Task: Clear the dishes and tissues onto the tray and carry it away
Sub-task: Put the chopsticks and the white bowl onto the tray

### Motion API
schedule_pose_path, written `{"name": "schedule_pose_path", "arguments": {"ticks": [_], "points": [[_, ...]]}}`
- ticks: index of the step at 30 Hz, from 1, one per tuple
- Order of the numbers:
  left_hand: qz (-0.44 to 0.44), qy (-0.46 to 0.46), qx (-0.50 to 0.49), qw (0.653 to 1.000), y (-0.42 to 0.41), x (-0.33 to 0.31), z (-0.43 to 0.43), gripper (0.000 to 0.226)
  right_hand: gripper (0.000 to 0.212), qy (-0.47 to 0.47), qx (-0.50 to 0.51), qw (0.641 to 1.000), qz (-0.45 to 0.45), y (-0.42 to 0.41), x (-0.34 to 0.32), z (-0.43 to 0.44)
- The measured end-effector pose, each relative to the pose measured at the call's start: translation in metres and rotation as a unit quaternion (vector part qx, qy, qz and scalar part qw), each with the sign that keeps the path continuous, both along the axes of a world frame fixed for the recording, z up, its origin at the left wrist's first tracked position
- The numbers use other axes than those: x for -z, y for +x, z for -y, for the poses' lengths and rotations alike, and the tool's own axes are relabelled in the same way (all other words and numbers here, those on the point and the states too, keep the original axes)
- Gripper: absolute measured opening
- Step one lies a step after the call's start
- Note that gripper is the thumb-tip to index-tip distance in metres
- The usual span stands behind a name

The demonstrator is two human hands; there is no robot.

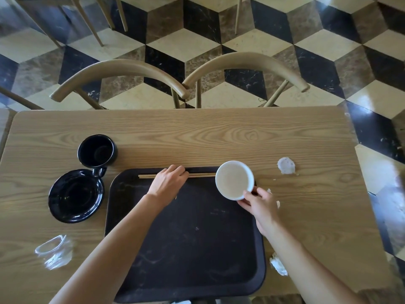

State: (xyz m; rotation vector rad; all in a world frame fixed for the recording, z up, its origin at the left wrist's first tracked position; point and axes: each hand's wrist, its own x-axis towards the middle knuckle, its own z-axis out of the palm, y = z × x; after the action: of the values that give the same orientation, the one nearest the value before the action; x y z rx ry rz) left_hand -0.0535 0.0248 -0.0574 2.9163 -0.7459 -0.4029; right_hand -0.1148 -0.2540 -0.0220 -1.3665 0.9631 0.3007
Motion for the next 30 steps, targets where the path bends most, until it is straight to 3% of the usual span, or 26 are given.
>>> {"name": "schedule_pose_path", "arguments": {"ticks": [21, 25, 30], "points": [[0.052, -0.006, -0.080, 0.995, -0.011, 0.001, 0.010, 0.029, 0.022, 0.015, -0.023, 1.000, 0.002, -0.003, 0.007, 0.013], [0.050, -0.018, -0.113, 0.992, -0.020, -0.006, 0.012, 0.019, 0.038, -0.084, -0.080, 0.993, 0.026, -0.007, -0.001, 0.019], [0.032, -0.076, -0.221, 0.972, -0.039, -0.021, 0.009, 0.014, 0.031, -0.272, -0.205, 0.933, 0.115, -0.006, -0.026, 0.025]]}}
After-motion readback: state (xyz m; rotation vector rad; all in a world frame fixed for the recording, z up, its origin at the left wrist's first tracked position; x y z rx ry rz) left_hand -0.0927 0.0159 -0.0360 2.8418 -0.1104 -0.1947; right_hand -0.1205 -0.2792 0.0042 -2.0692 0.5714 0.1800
